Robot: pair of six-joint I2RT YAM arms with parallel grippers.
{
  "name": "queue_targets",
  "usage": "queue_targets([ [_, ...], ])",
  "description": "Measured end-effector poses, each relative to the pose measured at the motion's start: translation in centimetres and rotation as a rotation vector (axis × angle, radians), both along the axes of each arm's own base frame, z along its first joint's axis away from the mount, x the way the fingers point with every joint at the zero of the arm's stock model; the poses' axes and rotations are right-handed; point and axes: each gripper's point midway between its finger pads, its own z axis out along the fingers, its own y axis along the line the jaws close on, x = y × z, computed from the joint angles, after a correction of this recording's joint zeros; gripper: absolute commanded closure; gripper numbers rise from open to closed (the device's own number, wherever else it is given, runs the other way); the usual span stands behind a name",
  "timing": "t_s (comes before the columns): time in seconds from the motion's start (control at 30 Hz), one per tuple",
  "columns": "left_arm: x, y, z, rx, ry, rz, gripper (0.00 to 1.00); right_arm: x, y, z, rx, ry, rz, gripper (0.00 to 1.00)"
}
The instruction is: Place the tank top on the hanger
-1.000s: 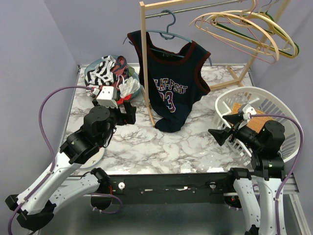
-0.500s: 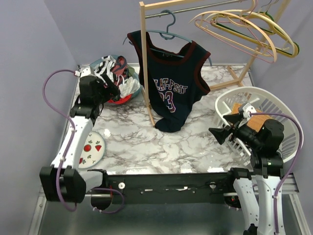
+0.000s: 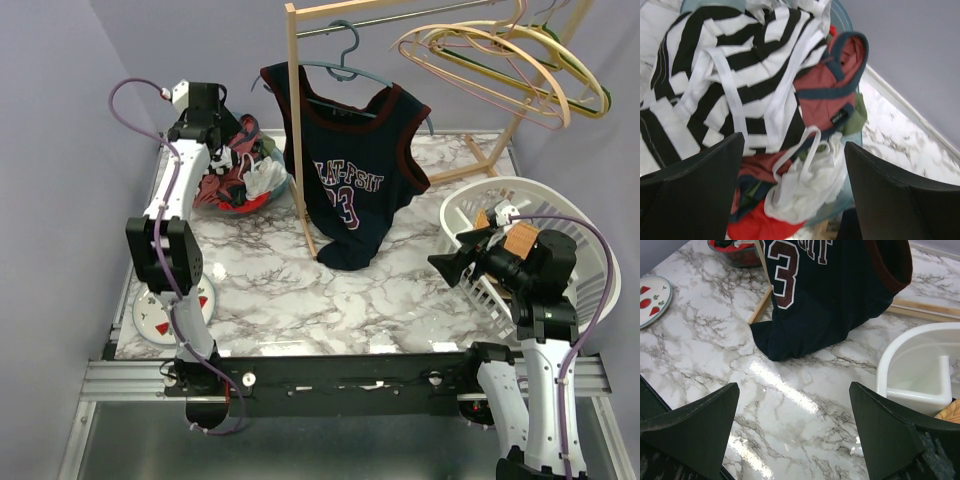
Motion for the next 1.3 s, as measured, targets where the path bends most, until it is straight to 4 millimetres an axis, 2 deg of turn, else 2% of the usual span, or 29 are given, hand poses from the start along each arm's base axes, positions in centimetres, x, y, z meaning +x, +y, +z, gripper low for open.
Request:
queue_targets([
  [0.07,1.6,0.8,-0.4,0.027,0.023,0.043,0.17,0.2,-0.2,-0.2,0.003,0.010,-0.008,0.01],
  [0.2,3.0,2.0,-3.3,0.085,0.110,0.091,0.20,0.6,-0.5,-0.4,0.007,0.025,-0.019,0.01],
  [0.4,3.8,3.0,-6.3,0.156,0.186,0.108,0.28,1.0,-0.7,-0.8,0.013,0.051,-0.022,0.01],
  [0.5,4.0,3.5,-7.0,0.190,0.204,0.107,0.32,1.0,-0.8,-0.9,0.014,0.055,-0.025,0.01],
  [0.53,4.1,3.6,-7.3,0.202,0.210,0.105,0.39,1.0,-0.8,-0.9,0.014,0.055,-0.026,0.01],
  [0.6,4.4,3.8,-7.7,0.215,0.216,0.104,0.47,1.1,-0.8,-0.9,0.014,0.055,-0.026,0.01],
  [0.63,4.5,3.9,-8.2,0.225,0.227,0.103,0.57,1.0,-0.8,-0.8,0.014,0.055,-0.026,0.01],
  [0.7,4.5,4.0,-8.9,0.235,0.243,0.099,0.69,1.0,-0.8,-0.8,0.014,0.054,-0.026,0.01],
  [0.73,4.5,4.1,-9.2,0.242,0.250,0.094,0.79,1.0,-0.8,-0.6,0.014,0.051,-0.026,0.01],
  [0.83,4.5,4.4,-9.3,0.248,0.253,0.092,0.93,1.1,-0.8,-0.4,0.013,0.044,-0.025,0.01],
  [0.97,4.9,4.6,-9.0,0.252,0.234,0.095,1.00,1.0,-0.8,-0.3,0.013,0.043,-0.024,0.01],
  [1.03,4.8,4.6,-8.4,0.253,0.222,0.094,1.00,1.0,-0.8,-0.3,0.013,0.046,-0.024,0.01],
  [1.13,4.7,4.6,-5.6,0.249,0.164,0.099,1.00,1.0,-0.8,-0.4,0.014,0.050,-0.024,0.01],
  [1.3,3.7,4.4,3.9,0.225,-0.040,0.115,1.00,0.9,-0.9,-0.5,0.015,0.055,-0.029,0.01],
])
